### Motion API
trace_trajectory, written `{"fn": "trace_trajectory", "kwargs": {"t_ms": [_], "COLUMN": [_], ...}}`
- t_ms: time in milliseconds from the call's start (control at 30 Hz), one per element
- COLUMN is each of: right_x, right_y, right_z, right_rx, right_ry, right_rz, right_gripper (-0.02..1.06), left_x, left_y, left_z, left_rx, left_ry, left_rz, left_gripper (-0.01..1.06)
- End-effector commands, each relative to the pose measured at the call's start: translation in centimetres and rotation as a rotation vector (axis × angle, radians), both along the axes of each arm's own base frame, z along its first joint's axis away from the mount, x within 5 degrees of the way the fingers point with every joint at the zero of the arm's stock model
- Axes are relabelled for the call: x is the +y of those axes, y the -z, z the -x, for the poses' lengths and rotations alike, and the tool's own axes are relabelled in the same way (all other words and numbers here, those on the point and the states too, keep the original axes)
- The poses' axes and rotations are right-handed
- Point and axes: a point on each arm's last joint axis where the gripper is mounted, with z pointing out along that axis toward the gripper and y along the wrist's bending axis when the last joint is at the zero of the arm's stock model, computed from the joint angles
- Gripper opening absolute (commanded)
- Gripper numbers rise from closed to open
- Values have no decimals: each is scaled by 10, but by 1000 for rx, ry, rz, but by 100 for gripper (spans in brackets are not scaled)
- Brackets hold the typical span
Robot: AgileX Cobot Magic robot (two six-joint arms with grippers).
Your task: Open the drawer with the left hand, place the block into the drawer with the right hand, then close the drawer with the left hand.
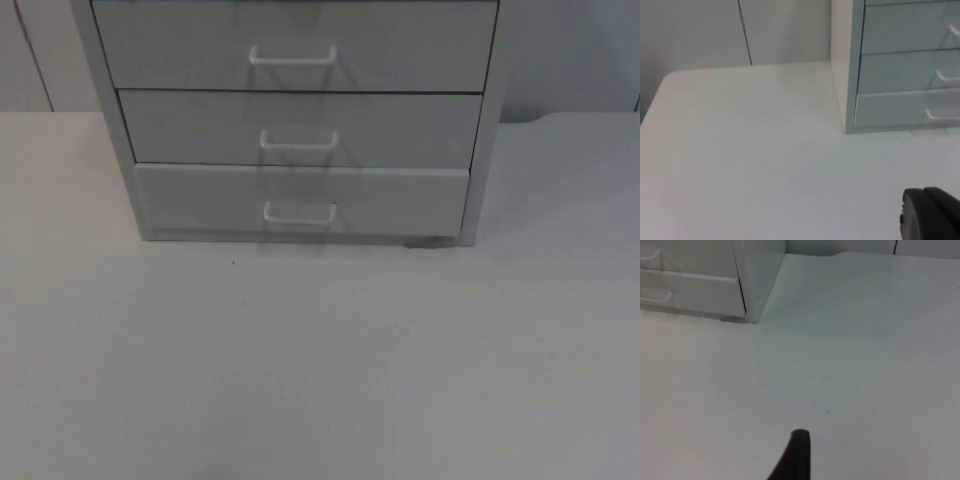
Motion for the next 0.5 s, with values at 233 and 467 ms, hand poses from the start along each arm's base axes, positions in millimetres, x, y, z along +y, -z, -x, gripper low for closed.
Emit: {"fn": "trace_trajectory", "kwargs": {"t_ms": [233, 467], "right_x": [0, 0], "right_y": [-1, -1], "right_z": [0, 0], "right_rx": [-16, -16], "right_ry": [3, 3], "right_rz": [1, 1], "right_gripper": [81, 81], "left_x": [11, 11], "left_y": [16, 17], "left_z": [10, 10], "left_rx": [95, 90], "left_ry": [-120, -116], "left_rz": [-39, -36], "left_gripper": [0, 0]}}
